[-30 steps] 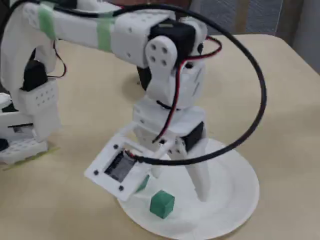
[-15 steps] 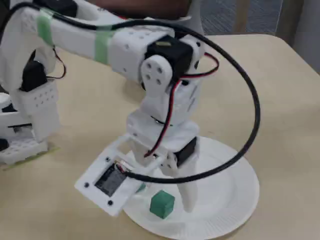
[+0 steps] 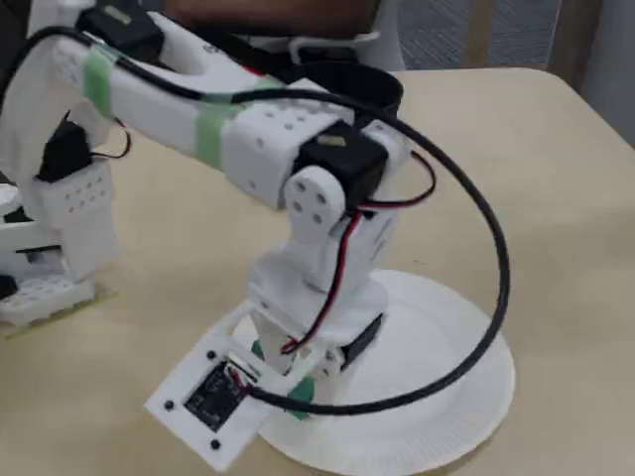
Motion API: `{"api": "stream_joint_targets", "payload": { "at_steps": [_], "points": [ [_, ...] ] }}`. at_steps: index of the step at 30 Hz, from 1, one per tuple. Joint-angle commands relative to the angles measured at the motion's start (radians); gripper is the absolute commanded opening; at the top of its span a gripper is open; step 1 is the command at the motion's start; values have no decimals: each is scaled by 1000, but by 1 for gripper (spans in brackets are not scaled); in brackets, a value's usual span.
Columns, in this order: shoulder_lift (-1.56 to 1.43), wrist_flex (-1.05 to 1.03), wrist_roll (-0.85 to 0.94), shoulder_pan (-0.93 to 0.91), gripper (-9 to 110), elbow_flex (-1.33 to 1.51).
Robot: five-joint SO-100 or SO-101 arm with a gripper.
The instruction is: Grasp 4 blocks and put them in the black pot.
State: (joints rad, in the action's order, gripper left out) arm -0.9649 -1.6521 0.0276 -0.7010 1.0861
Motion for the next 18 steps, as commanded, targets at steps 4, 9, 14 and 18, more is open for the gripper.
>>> {"api": "stream_joint_targets", "payload": {
  "at_steps": [4,9,14,18],
  "points": [
    [32,-3,58,58,-2,-199],
    [-81,-5,164,291,-2,-520],
    [-265,-8,241,732,-2,-575],
    [-408,-8,249,1045,-2,-414]
  ]
}}
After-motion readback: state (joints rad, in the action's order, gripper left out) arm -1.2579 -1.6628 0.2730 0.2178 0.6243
